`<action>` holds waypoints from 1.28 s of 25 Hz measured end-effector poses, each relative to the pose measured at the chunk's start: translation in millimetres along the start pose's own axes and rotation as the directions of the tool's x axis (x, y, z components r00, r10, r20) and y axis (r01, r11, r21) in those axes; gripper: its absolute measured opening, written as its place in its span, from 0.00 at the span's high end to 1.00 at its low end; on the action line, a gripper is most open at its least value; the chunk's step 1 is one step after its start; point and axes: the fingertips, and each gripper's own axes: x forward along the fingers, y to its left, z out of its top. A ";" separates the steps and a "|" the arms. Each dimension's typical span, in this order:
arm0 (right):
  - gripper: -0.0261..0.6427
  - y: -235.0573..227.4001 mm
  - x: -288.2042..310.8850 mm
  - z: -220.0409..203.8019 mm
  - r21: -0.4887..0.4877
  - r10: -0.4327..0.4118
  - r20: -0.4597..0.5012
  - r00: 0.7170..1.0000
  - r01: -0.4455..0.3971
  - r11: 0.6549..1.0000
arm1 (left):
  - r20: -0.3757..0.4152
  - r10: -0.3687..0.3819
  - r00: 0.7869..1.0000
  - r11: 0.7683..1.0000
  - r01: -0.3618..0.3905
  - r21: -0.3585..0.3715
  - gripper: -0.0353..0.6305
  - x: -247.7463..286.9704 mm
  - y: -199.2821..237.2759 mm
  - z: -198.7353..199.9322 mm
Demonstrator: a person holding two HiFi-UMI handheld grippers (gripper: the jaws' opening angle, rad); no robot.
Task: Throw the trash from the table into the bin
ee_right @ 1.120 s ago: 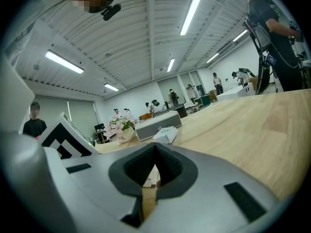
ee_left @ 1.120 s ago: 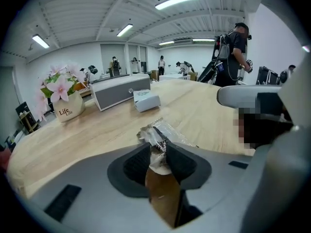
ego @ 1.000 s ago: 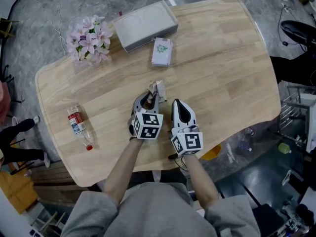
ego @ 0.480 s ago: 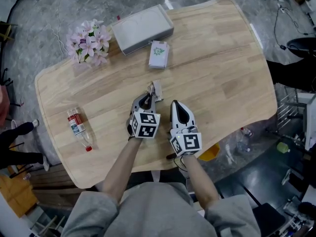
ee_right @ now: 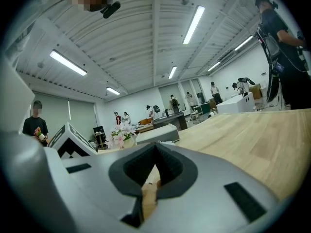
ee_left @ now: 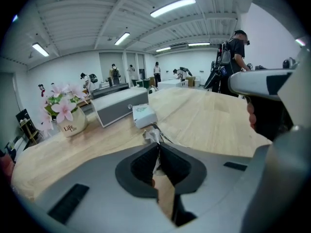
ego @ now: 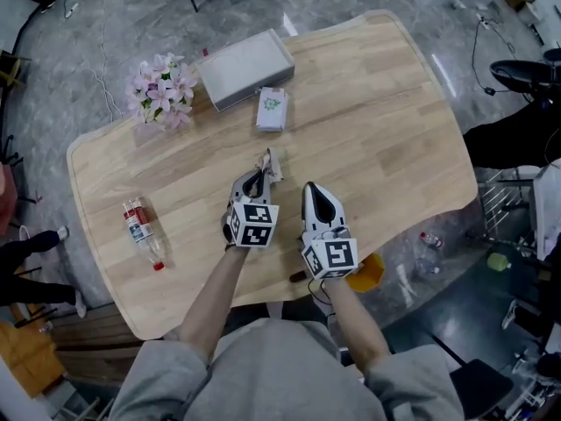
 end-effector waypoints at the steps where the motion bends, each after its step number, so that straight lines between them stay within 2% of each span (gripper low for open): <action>1: 0.96 0.3 -1.5 4.3 -0.001 0.000 0.007 1.000 0.000 1.000 | 0.025 0.002 1.000 1.000 -0.002 -0.001 0.91 -5.8 -1.0 8.4; 8: 0.96 8.8 -14.9 44.4 -0.029 0.018 0.067 0.998 -0.016 0.999 | 0.196 -0.018 0.980 1.000 0.016 0.015 0.92 -56.8 -11.4 64.1; 12: 0.96 12.9 -26.8 63.6 -0.038 0.026 0.097 0.995 -0.022 0.999 | 0.358 -0.026 0.933 0.999 0.010 0.045 0.92 -100.0 -20.8 105.0; 15: 0.96 16.4 -36.2 72.4 -0.038 0.030 0.115 0.993 -0.025 0.999 | 0.433 -0.029 0.901 0.998 0.001 0.065 0.92 -125.3 -29.9 122.0; 20: 0.96 18.0 -46.0 75.5 -0.039 0.040 0.124 0.991 -0.035 0.999 | 0.450 -0.028 0.893 0.997 -0.008 0.078 0.92 -136.1 -40.6 125.8; 26: 0.96 13.7 -59.2 79.9 -0.045 0.050 0.137 0.989 -0.044 0.998 | 0.462 -0.019 0.886 0.998 -0.011 0.063 0.92 -142.7 -53.5 128.4; 32: 0.96 9.6 -77.2 77.7 -0.051 0.002 0.151 0.989 0.006 0.999 | 0.470 -0.062 0.881 0.996 0.025 0.086 0.92 -149.5 -67.2 122.9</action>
